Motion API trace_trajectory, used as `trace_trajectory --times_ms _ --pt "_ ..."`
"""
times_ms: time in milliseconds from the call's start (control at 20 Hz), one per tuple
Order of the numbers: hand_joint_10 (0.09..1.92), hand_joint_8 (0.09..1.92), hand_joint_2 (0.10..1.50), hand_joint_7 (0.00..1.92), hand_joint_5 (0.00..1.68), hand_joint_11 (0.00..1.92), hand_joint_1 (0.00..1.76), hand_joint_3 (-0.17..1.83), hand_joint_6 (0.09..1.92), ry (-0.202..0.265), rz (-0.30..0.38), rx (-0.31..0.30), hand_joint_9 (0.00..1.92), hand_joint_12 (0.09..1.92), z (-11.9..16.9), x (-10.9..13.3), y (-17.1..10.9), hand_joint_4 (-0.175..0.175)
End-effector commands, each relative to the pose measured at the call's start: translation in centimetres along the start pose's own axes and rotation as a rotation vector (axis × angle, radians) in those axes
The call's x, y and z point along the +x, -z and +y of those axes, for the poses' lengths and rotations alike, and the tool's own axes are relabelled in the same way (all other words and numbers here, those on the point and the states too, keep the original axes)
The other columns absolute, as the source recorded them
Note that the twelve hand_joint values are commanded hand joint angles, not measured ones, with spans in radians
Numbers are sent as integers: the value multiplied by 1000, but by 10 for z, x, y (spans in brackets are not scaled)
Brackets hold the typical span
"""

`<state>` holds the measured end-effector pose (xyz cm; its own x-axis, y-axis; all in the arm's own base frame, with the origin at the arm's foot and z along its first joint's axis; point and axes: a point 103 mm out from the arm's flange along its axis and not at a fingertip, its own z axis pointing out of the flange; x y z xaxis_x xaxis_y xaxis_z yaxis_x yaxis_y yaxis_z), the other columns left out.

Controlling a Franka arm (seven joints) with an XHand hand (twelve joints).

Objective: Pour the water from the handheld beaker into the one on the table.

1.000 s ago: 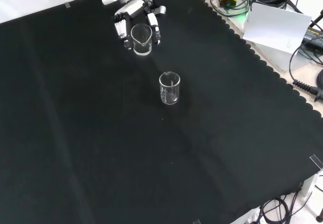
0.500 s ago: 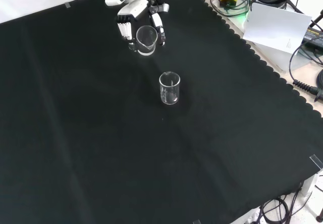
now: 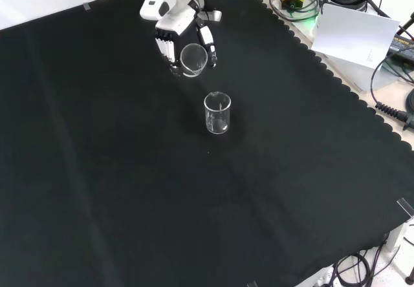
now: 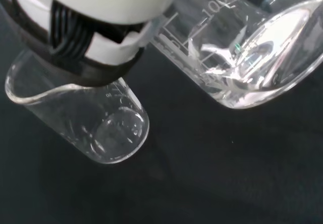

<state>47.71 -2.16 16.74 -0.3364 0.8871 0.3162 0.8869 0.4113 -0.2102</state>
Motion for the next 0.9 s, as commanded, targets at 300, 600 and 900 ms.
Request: trace_trajectory --times_ms 300,600,900 --pt "87 100 654 1561 1461 1339 1326 549 231 -34 -115 92 1722 730 -4 15 3 -175" --pt "87 103 656 1559 1458 1338 1326 547 237 -36 -164 121 1725 727 -7 25 8 -175" --pt "87 105 657 1557 1455 1333 1326 545 243 -51 -243 164 1728 722 -7 38 8 -175"
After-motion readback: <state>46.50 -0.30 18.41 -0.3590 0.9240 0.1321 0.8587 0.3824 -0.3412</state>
